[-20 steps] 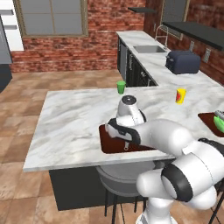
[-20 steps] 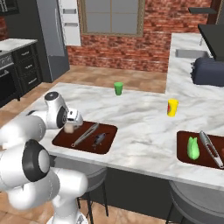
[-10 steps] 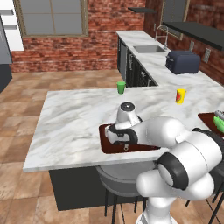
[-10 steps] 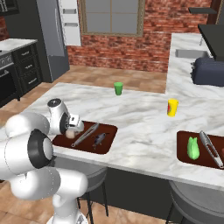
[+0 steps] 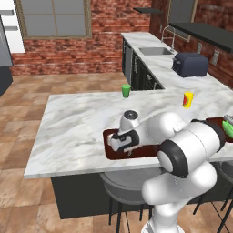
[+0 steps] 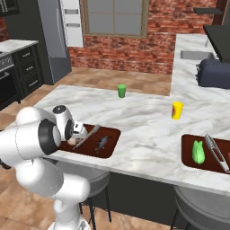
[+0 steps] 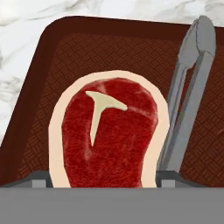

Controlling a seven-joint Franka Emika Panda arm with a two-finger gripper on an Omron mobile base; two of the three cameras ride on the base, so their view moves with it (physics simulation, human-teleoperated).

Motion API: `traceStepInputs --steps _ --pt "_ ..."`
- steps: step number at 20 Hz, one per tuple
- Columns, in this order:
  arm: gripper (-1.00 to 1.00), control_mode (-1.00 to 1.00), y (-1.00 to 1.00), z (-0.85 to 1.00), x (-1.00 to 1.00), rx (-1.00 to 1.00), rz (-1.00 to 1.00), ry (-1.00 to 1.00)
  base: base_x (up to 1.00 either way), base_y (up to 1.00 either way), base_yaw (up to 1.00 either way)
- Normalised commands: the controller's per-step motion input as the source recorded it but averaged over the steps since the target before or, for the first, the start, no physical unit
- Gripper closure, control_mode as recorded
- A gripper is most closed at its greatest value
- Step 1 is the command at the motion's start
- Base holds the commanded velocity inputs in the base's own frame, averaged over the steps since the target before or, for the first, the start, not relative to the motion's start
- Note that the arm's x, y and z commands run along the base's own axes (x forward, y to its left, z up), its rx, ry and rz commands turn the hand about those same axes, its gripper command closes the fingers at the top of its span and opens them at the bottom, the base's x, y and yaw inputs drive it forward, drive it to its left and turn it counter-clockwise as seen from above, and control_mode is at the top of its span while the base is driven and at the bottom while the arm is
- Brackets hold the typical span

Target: Gather the sweet potato and corn from the fridge and place them on a tray on the dining counter. Then gather the fish and steak from the fridge and place them on the other tray.

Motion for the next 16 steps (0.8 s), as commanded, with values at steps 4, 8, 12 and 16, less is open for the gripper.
traceStepInputs --steps 4,8,12,16 --pt "-1.00 -1.00 0.00 -0.11 0.05 0.04 0.00 0.00 0.00 0.00 0.00" --pt "-1.00 -1.00 0.00 0.03 0.00 0.02 -0.01 0.03 0.00 0.00 0.00" --pt "-1.00 -1.00 0.00 0.14 0.00 0.01 -0.01 0.09 0.00 0.00 0.00" --pt "-1.00 -1.00 0.00 0.27 0.00 0.00 -0.03 0.08 0.00 0.00 0.00"
